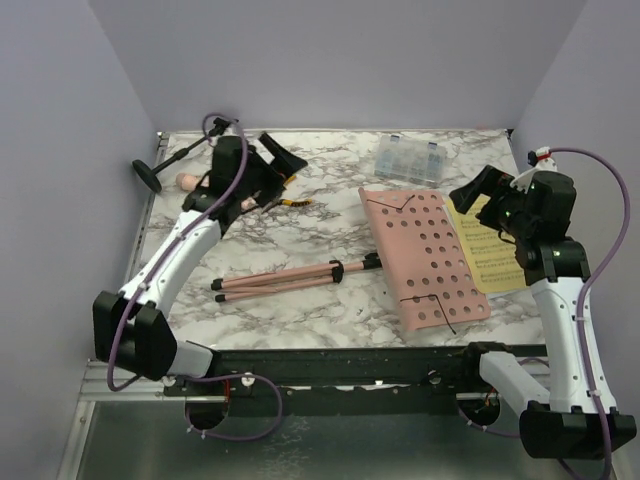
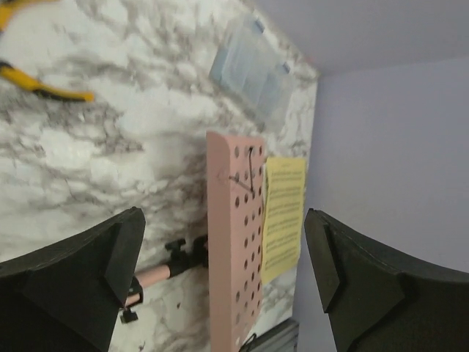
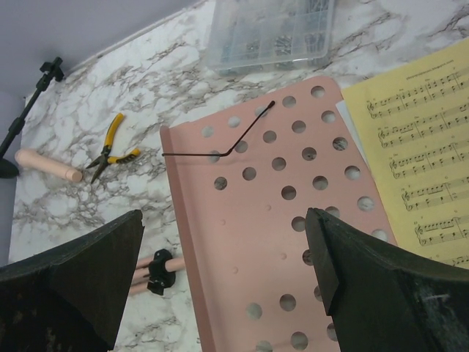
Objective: Set up the instrument practice props
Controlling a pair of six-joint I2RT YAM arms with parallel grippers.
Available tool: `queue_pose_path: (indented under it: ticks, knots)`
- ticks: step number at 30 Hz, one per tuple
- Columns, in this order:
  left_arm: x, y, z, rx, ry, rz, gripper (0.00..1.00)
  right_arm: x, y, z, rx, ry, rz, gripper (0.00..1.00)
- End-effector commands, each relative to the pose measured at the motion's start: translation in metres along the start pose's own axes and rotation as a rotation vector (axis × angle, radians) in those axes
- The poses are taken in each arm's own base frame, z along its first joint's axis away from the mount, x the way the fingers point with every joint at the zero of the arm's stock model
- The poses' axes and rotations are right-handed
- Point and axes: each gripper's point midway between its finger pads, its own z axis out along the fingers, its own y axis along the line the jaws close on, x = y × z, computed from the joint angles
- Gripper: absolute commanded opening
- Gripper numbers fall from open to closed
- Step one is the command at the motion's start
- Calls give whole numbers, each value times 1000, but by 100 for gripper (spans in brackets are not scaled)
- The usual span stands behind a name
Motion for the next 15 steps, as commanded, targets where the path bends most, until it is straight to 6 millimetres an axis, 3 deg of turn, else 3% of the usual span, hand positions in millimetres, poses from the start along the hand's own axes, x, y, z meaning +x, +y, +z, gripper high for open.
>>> queue_pose_path:
  ticks: [1, 5, 8, 15]
  knots:
    - [94, 4, 31, -136, 177, -19, 99, -2, 6, -9, -24, -7, 13, 100]
    - [158, -2, 69, -121, 295, -6, 99, -4, 9, -14, -36, -20, 6, 100]
    - [192, -5, 93, -72, 365, -36, 99, -1, 9, -16, -43, -20, 6, 100]
    - [229, 1, 128, -58, 407, -50, 99, 5, 12, -23, -60, -8, 14, 100]
